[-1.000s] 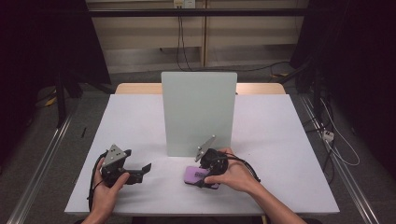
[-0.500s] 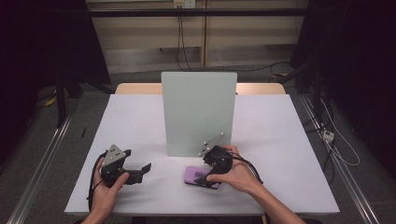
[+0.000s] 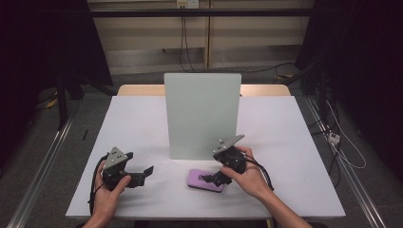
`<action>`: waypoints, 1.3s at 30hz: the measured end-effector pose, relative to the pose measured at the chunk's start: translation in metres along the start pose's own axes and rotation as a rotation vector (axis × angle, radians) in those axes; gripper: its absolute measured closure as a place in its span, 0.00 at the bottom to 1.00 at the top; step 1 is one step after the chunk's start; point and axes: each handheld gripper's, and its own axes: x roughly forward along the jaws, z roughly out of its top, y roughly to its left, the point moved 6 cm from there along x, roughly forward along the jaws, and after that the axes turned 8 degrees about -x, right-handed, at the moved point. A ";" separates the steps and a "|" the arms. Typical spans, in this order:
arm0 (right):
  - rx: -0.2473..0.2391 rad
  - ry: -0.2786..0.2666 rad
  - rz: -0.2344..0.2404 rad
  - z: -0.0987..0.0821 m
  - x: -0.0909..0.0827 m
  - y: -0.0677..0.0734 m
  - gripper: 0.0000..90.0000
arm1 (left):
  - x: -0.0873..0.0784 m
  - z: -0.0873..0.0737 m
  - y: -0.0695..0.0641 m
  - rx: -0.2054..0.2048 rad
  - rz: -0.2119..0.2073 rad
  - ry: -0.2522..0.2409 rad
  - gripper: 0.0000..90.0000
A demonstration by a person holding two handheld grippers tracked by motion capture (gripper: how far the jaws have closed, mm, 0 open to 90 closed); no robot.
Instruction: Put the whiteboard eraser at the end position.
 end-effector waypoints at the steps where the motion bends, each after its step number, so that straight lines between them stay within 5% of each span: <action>1: 0.011 -0.009 -0.003 -0.001 -0.002 -0.001 0.11 | 0.000 0.000 0.000 0.000 0.000 -0.001 0.06; 11: 0.108 -0.101 -0.116 -0.018 -0.025 -0.012 0.12 | -0.001 0.001 0.001 0.009 0.008 -0.005 0.06; 34: 0.248 -0.154 -0.377 -0.080 -0.080 -0.040 0.12 | -0.003 0.002 0.002 -0.011 0.021 -0.019 0.06; 39: 0.284 -0.151 -0.403 -0.096 -0.085 -0.043 0.12 | -0.003 0.003 0.004 -0.008 0.027 -0.022 0.06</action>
